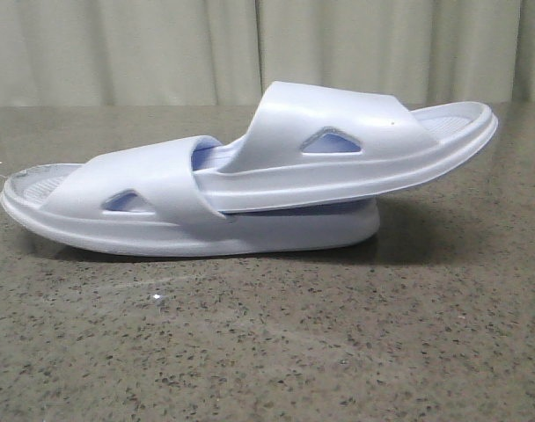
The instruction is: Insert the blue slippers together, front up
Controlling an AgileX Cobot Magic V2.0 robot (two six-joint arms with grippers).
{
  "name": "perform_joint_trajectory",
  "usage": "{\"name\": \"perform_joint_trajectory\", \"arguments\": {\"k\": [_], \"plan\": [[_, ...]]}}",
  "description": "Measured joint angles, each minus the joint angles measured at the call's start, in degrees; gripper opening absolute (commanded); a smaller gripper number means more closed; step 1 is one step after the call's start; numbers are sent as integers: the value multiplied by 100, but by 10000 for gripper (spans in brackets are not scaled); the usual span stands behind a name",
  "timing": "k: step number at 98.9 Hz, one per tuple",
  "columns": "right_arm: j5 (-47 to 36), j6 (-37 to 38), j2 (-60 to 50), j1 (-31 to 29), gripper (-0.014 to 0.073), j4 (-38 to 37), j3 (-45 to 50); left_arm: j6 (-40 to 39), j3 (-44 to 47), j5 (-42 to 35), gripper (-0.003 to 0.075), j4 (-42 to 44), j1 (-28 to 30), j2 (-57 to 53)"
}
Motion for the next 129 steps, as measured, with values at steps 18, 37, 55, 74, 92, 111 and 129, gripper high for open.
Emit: {"name": "perform_joint_trajectory", "arguments": {"k": [18, 37, 55, 74, 92, 111, 129], "plan": [[0, 0, 0, 0, -107, 0, 0, -555, 9, -128, 16, 666, -159, 0], [0, 0, 0, 0, -107, 0, 0, -856, 9, -210, 16, 1056, -244, 0], [0, 0, 0, 0, -107, 0, 0, -905, 9, -210, 16, 1205, -244, 0], [0, 0, 0, 0, -107, 0, 0, -918, 9, -210, 16, 1220, -244, 0], [0, 0, 0, 0, -107, 0, 0, -918, 9, -210, 16, 1220, -244, 0], [0, 0, 0, 0, -107, 0, 0, -918, 9, -210, 16, 1220, -244, 0], [0, 0, 0, 0, -107, 0, 0, -918, 9, -210, 16, 1220, -244, 0]]}}
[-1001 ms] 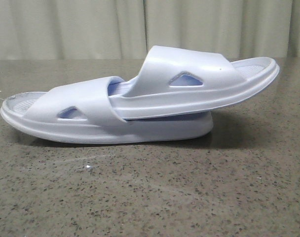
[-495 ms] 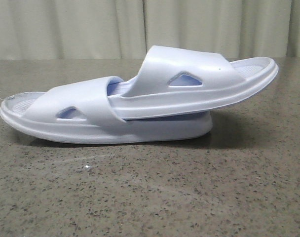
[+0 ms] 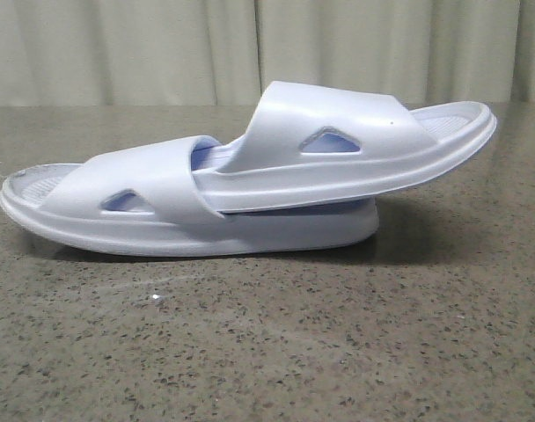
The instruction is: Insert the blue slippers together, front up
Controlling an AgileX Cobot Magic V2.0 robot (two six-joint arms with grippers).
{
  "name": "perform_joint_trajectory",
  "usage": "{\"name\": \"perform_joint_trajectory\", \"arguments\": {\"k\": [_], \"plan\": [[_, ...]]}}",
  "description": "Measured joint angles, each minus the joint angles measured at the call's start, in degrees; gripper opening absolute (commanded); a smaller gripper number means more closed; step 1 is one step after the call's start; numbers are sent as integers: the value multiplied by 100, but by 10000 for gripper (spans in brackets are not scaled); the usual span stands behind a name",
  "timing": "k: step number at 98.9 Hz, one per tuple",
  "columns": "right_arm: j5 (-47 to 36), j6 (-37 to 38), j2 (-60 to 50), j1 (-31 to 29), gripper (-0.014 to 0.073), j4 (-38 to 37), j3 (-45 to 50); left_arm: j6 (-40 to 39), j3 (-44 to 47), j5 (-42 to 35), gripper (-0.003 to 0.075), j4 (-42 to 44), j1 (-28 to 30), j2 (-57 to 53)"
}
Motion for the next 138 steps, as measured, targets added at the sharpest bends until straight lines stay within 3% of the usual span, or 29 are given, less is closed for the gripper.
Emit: {"name": "perform_joint_trajectory", "arguments": {"k": [59, 71, 104, 114, 138], "plan": [[0, 109, 0, 0, -107, -67, 0, 0, 0, 0, 16, 0, 0, 0], [14, 1161, 0, 0, -107, -1044, 0, 0, 0, 0, 16, 0, 0, 0], [166, 5724, 0, 0, -107, -5402, 195, 0, 0, 0, 16, 0, 0, 0], [174, 6188, -11, 0, -107, -5796, 373, 0, 0, 0, 16, 0, 0, 0], [73, 6431, -520, -26, -107, -5954, 982, 0, 0, 0, 16, 0, 0, 0]]}}
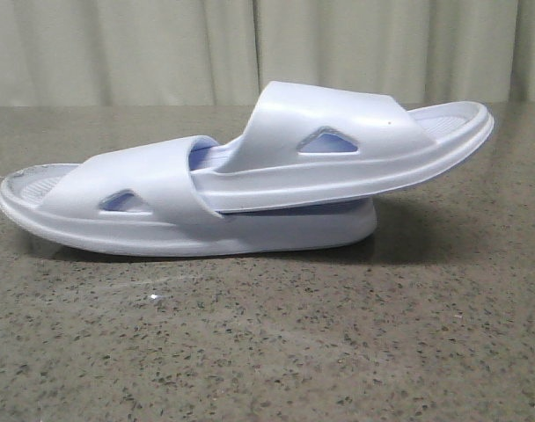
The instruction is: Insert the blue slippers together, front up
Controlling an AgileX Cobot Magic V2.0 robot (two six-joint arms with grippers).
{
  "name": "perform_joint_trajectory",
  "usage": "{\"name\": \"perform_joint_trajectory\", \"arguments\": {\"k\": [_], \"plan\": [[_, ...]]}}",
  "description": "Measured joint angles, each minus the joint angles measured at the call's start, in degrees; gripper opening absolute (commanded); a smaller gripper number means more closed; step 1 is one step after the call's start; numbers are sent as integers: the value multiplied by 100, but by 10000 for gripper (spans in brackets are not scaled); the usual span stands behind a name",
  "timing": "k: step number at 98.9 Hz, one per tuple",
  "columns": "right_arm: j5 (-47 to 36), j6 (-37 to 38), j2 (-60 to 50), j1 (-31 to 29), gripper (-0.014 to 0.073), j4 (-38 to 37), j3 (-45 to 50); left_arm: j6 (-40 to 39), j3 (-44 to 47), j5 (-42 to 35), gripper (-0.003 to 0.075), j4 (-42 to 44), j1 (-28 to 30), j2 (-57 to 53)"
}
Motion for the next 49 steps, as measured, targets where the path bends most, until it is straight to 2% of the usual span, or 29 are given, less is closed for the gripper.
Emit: {"name": "perform_joint_trajectory", "arguments": {"k": [23, 49], "plan": [[-93, 361, -103, -301, -107, -96, 344, 0, 0, -9, 16, 0, 0, 0], [-254, 540, -103, -317, -107, -264, 344, 0, 0, -9, 16, 0, 0, 0]]}}
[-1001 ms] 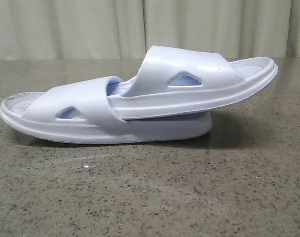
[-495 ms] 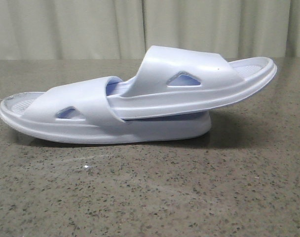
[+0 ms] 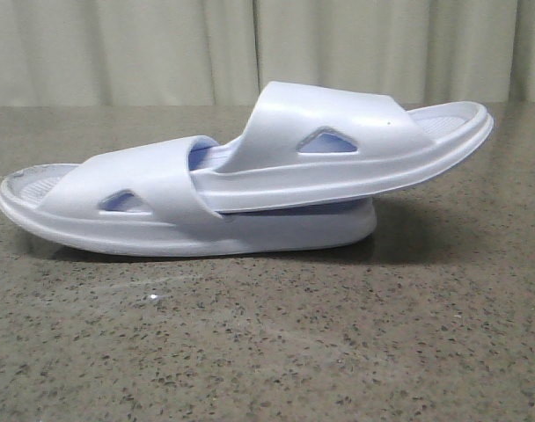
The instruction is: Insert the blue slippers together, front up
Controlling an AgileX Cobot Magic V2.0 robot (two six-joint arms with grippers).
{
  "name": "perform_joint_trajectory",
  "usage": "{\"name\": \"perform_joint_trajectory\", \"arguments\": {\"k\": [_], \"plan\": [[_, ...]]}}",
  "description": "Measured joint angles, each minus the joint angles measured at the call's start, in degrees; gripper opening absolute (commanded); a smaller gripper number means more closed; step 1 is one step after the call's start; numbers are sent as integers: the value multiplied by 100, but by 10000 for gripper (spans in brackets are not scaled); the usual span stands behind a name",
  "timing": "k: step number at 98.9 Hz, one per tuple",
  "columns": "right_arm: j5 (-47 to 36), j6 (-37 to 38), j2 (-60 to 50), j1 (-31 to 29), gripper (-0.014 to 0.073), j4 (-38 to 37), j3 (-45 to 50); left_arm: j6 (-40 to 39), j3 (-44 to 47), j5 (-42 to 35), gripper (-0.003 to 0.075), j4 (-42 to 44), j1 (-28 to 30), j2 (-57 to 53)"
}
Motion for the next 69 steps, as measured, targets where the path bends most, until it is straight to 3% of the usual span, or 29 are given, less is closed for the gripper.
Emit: {"name": "perform_joint_trajectory", "arguments": {"k": [69], "plan": [[0, 13, 0, 0, -107, -48, 0, 0, 0, 0, 16, 0, 0, 0]]}}
